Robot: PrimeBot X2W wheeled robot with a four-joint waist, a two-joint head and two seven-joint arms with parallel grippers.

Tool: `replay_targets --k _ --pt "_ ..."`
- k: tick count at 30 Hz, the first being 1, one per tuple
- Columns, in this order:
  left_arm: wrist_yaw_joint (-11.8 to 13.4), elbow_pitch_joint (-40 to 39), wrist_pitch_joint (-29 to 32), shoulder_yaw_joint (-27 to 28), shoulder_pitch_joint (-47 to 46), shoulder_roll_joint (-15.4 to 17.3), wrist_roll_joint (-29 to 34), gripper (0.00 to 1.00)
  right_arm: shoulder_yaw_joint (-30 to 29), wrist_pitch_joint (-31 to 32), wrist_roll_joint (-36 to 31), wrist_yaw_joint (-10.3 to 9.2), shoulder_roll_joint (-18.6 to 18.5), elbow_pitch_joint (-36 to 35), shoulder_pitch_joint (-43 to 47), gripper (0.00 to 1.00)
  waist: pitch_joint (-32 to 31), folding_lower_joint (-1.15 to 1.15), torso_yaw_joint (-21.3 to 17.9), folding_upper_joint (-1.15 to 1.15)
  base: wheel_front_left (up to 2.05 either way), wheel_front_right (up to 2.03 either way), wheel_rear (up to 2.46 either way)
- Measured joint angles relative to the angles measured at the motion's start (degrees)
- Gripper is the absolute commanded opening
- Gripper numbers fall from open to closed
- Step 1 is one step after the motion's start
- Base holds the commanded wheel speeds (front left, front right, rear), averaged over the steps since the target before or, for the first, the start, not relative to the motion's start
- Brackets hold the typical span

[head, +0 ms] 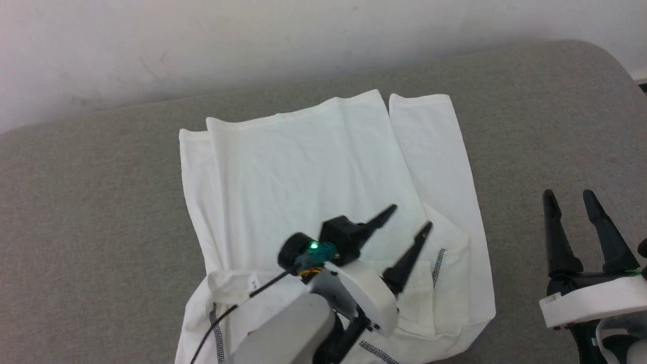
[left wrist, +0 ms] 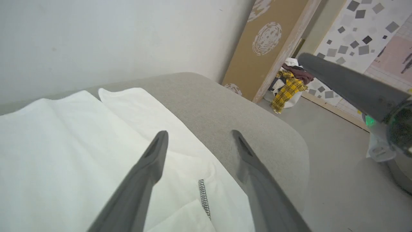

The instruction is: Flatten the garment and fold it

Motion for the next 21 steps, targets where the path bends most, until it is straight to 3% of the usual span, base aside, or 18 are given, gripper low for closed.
replay_targets --k 6,14,21 --pt "5.8 -5.6 -5.8 9.0 0.8 5.9 0.3 1.0 -0.8 1.6 -0.8 0.0 0.0 -0.3 0.7 1.0 -1.5 0.0 2.5 0.0 0.0 0.0 0.0" --pt "11.0 -13.1 -6.9 24.9 8.3 13.4 1.4 1.0 -1.2 3.6 -1.5 0.0 0.0 1.3 0.6 1.0 -1.9 0.0 5.6 0.0 0.0 0.0 0.0" --pt "12.2 -17.5 -6.9 37.0 16.4 15.1 4.1 1.0 -2.0 6.0 0.2 0.0 -0.5 8.1 -3.2 1.0 -0.5 0.0 7.7 0.0 0.0 0.0 0.0"
